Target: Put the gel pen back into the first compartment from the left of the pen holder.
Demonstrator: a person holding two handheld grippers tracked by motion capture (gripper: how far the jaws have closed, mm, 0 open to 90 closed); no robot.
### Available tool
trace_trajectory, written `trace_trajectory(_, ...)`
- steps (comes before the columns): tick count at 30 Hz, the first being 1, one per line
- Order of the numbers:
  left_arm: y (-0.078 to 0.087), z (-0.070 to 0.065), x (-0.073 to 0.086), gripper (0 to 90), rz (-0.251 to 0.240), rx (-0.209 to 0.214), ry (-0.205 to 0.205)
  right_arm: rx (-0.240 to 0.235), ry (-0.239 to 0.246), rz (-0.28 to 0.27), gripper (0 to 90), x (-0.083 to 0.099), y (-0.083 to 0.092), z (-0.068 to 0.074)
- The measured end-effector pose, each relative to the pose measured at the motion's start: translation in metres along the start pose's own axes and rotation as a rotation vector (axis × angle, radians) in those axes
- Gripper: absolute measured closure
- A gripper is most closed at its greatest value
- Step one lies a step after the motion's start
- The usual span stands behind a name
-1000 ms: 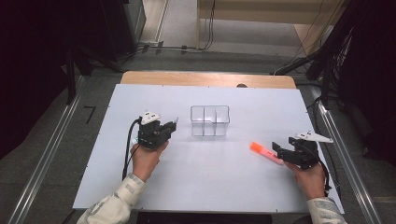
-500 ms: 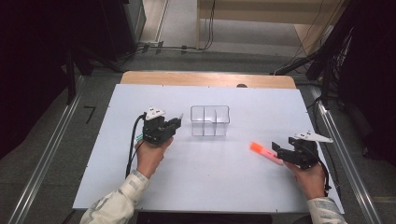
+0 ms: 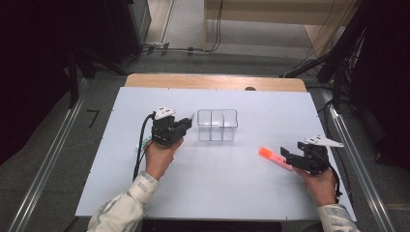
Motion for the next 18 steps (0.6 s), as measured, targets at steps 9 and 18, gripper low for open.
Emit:
trace_trajectory(9,-0.006,-0.008,-0.016,81.2,0.003,-0.007,-0.03,0.001,-0.004,0.002,25.4,0.0,0.0,0.0)
trace_trajectory(18,-0.012,-0.008,-0.022,81.2,0.011,-0.002,-0.008,-0.002,-0.004,0.009,25.4,0.001,-0.001,0.0)
Point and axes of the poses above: each handheld gripper's, and its own axes: y roughly backward along the jaws, x roughly out of its underside, z roughly to its left, the point moved 7 cm from there along -y, roughly forward along the jaws, and after that the axes turned 15 degrees about y, right-handed, at the moved point
